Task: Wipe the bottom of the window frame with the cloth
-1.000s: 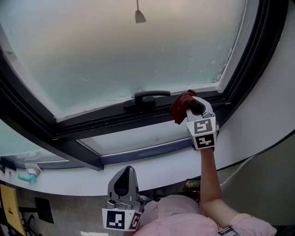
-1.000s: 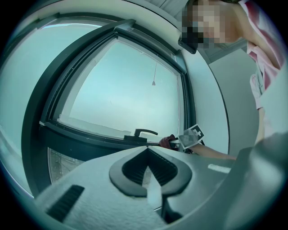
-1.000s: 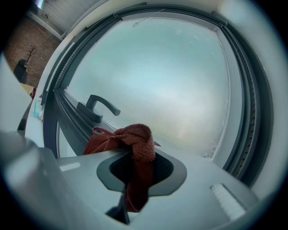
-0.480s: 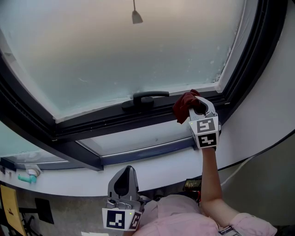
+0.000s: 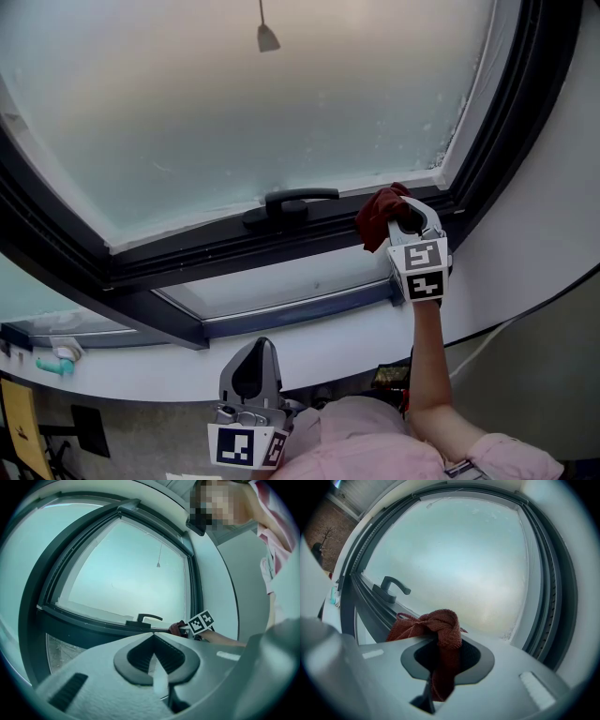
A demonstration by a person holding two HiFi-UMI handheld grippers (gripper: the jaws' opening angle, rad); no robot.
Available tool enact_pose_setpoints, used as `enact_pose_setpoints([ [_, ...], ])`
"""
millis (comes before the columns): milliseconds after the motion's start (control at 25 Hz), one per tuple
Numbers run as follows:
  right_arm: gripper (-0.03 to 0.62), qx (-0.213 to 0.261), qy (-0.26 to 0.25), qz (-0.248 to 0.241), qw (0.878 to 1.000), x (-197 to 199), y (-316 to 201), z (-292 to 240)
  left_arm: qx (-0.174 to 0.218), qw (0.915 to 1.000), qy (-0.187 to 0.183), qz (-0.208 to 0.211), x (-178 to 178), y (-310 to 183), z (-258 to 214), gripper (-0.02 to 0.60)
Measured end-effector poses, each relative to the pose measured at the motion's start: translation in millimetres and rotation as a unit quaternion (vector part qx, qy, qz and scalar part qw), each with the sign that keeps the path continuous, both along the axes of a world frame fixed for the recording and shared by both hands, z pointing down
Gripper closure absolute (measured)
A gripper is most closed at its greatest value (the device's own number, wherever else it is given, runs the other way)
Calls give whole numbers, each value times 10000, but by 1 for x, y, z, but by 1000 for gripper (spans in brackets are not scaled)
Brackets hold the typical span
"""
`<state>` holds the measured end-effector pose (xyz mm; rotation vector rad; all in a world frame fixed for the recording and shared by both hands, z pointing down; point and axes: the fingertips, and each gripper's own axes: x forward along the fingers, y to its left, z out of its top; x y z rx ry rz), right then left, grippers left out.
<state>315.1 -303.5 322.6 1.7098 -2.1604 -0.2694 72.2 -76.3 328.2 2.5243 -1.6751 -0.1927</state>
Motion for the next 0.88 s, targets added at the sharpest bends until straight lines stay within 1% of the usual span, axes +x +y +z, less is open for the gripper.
enact_pose_setpoints([
  [880, 528, 22, -149, 322, 9994, 46, -6, 1, -26, 10000, -14, 5, 13, -7, 2, 586],
])
